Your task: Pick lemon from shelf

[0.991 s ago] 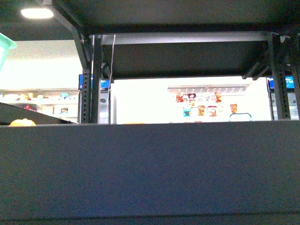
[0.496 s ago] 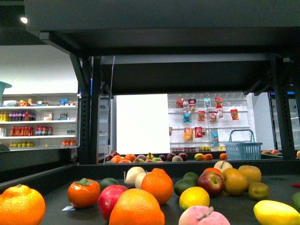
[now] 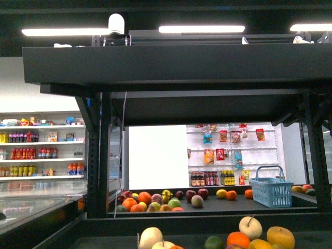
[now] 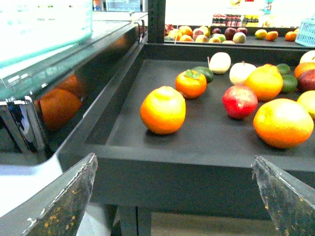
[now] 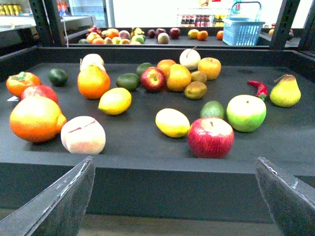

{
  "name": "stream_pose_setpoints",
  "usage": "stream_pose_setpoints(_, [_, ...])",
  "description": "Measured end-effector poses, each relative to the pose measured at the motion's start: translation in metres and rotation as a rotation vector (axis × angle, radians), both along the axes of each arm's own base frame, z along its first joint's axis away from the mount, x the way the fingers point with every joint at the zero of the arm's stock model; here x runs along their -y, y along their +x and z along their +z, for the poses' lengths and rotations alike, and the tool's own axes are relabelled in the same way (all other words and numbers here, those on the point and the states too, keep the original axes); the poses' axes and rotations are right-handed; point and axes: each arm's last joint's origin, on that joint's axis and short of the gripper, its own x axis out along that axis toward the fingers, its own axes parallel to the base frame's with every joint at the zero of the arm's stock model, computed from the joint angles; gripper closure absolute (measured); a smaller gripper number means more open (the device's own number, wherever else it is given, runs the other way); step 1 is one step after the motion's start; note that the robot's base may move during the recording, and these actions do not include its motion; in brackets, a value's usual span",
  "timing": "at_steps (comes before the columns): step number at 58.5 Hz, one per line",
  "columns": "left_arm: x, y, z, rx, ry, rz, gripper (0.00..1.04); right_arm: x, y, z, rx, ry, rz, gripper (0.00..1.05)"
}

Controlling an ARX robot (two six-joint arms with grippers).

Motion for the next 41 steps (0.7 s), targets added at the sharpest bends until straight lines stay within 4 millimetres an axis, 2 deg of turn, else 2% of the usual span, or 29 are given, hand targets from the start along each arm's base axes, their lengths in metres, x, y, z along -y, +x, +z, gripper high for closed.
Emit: stream_pose_setpoints(41, [0.0,0.0,0.0,0.0,0.0,0.0,0.08,0.0,0.0,0.0,0.0,0.0,0.0,0.07])
